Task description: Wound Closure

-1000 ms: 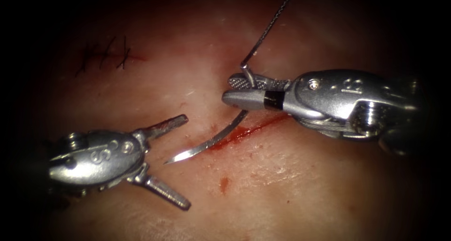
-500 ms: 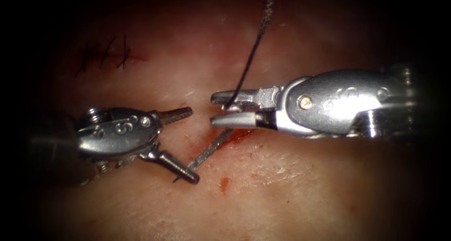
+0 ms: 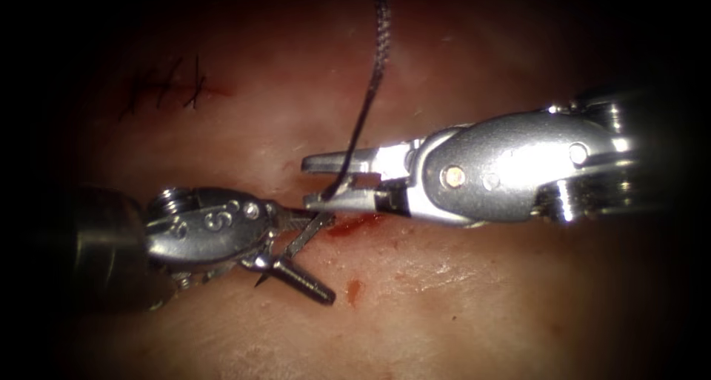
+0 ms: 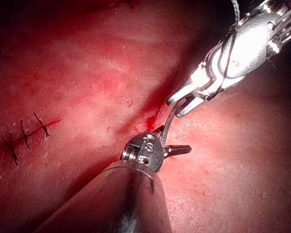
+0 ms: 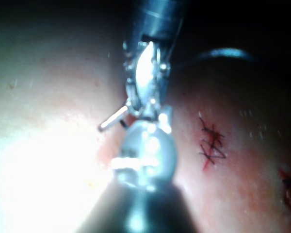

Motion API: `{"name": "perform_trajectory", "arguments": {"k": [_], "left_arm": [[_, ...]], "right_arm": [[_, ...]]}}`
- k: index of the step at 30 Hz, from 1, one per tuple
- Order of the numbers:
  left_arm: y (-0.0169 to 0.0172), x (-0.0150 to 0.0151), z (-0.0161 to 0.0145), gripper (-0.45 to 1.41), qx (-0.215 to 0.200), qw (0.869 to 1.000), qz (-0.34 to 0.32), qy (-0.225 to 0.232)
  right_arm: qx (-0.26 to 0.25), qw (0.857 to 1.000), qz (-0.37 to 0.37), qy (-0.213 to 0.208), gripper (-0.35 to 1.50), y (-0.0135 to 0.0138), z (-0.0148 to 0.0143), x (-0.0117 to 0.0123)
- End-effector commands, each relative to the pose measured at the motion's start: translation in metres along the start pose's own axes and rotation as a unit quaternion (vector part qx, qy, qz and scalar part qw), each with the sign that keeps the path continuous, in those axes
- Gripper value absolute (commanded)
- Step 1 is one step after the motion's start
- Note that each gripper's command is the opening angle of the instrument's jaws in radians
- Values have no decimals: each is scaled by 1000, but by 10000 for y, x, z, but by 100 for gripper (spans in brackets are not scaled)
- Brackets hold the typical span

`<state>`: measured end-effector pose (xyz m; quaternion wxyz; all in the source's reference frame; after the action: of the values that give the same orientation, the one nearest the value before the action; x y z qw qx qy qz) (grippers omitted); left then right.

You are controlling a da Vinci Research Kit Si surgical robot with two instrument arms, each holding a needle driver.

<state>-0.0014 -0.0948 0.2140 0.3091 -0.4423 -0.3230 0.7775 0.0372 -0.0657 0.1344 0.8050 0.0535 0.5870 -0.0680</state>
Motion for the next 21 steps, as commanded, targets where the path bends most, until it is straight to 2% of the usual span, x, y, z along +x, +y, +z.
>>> {"name": "perform_trajectory", "arguments": {"k": [1, 4, 7, 8, 11, 12, 18, 19, 21], "left_arm": [[2, -7, 8, 42, -3, 1000, 1, -2], [-1, -8, 7, 35, -7, 1000, 3, -2], [-2, -7, 7, 7, -11, 1000, 6, -3], [-2, -7, 7, -20, -13, 1000, 7, -3], [-2, -7, 7, -40, -22, 1000, 10, -5], [-2, -7, 7, -45, -25, 1000, 8, -6], [1, -7, 8, -45, -38, 999, -21, -9], [1, -7, 8, -45, -39, 999, -29, -9], [1, -7, 9, -45, -43, 998, -48, -2]], "right_arm": [[7, 1000, -6, 5, -35, -6, 9, 0], [17, 1000, -18, 11, -35, -8, 12, 1], [23, 999, -26, 15, -35, -10, 15, 3], [26, 999, -27, 17, -35, -10, 16, 3], [29, 999, -29, 17, -35, -11, 17, 4], [30, 999, -29, 16, -35, -11, 17, 4], [19, 1000, -13, 9, -35, -8, 17, 3], [11, 1000, 3, 2, -18, -7, 17, 3], [-13, 1000, 23, -3, 56, -4, 17, 3]]}}
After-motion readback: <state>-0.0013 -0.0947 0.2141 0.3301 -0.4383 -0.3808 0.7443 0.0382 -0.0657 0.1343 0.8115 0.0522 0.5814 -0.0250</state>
